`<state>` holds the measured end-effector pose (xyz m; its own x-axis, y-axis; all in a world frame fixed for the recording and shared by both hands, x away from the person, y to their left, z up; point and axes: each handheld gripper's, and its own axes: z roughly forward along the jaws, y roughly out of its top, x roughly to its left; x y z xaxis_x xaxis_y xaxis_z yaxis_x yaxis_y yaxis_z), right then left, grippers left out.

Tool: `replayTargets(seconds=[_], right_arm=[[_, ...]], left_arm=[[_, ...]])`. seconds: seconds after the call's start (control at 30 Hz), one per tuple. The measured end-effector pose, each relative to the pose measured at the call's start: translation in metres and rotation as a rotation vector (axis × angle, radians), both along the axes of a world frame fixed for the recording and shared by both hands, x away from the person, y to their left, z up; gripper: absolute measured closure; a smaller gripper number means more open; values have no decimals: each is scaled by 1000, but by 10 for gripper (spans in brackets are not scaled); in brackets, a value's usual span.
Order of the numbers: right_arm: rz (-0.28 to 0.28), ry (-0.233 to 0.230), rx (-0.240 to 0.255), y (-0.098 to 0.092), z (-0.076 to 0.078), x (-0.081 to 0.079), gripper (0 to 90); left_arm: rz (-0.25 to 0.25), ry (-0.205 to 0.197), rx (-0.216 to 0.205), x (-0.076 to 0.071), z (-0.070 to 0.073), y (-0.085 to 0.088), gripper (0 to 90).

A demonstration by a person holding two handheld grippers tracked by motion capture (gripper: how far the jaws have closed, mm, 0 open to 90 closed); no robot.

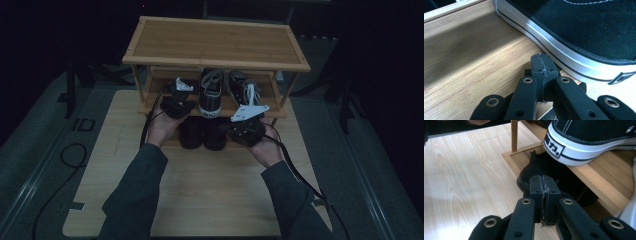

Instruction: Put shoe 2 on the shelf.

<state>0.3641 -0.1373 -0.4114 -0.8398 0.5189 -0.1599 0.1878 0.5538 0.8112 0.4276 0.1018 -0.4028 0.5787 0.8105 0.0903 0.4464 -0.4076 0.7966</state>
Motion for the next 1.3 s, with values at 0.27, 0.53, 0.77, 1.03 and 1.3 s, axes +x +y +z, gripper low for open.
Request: replayTargets(seconds=[0.27, 0.53, 0.77, 1.03, 1.3], right_arm=[[11, 31, 6, -20, 0, -3, 874], [16, 39, 12, -36, -1, -5, 875], [10, 43, 9, -56, -1, -9, 875], [-16, 42, -3, -77, 2, -10, 882], [-47, 40, 12, -93, 4, -10, 893]], left_arm=[[-1, 4, -7, 1, 0, 1, 900], [-4, 11, -10, 1, 0, 2, 900], [-7, 11, -7, 1, 1, 2, 900], [-6, 14, -8, 2, 1, 2, 900], [-5, 14, -9, 2, 1, 2, 900]])
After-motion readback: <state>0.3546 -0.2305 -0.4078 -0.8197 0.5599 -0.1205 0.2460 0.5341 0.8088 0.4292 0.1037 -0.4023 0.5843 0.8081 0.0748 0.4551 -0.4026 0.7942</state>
